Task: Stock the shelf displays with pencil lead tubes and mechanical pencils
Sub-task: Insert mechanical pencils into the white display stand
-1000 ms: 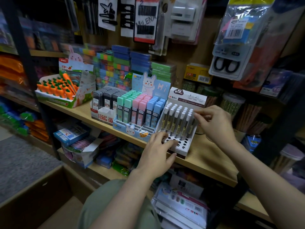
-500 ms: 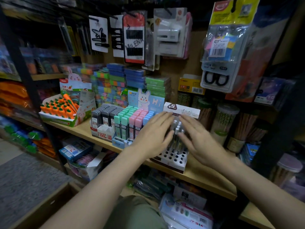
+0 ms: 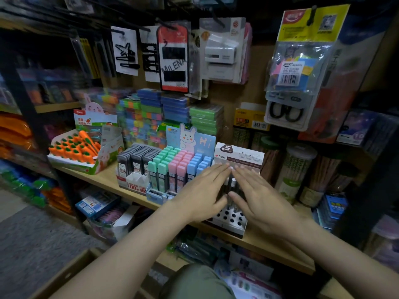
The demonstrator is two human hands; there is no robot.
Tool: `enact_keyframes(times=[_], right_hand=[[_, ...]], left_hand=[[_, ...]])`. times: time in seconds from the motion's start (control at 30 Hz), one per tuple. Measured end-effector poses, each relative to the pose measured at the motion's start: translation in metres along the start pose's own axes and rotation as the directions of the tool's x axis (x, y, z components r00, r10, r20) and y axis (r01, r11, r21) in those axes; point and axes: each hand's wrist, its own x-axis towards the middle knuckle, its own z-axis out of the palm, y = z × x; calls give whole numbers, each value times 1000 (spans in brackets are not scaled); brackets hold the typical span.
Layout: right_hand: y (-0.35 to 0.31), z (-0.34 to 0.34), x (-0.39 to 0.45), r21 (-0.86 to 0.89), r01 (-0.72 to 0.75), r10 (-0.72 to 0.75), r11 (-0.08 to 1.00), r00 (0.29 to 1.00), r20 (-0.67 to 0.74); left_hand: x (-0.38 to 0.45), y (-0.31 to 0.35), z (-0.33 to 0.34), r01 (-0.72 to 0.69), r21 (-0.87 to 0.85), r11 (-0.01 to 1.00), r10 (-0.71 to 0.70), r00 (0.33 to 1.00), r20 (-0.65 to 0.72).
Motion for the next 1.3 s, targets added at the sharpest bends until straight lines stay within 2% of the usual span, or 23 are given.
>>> enact_keyframes(times=[0.1, 0.2, 0.23, 0.33, 0.43, 0.53, 0.67, 0.87, 1.07, 1.2, 1.3], right_hand=[[-2, -18, 4, 65, 15, -16, 998, 1000, 22], [-23, -30, 23, 215, 0, 33, 977, 988, -153], [-34, -30, 35, 262, 11, 32, 965, 987, -160], [-73, -18, 77, 311, 74, -76, 948, 997, -5], [-103, -6, 122, 203, 165, -185, 965, 979, 84], [-122, 1, 165, 114, 191, -210, 975, 959, 189], [-132, 14, 205, 39, 211, -212, 977, 917, 337], [-124, 33, 217, -13, 236, -211, 972, 892, 399], [-120, 42, 222, -40, 254, -224, 966, 908, 354], [-124, 45, 223, -22, 236, -208, 972, 895, 396], [-115, 33, 216, 101, 170, -192, 980, 940, 281]], left_hand=[[-3, -3, -10, 28, 16, 999, -28, 999, 36], [-28, -26, -26, 102, 35, 994, -98, 990, -99], [-39, -38, -32, 144, 49, 988, -137, 982, -126], [-75, -83, -45, 310, 103, 945, -299, 948, -114], [-99, -128, -55, 450, 93, 888, -440, 891, -110], [-102, -164, -63, 530, 97, 843, -522, 848, -91], [-92, -193, -65, 466, 181, 866, -473, 881, -6], [-87, -209, -54, 357, 205, 911, -368, 930, 16], [-88, -213, -54, 327, 183, 927, -334, 943, 5], [-85, -211, -57, 335, 201, 920, -357, 930, 85], [-85, -204, -63, 341, 217, 915, -369, 923, 106]])
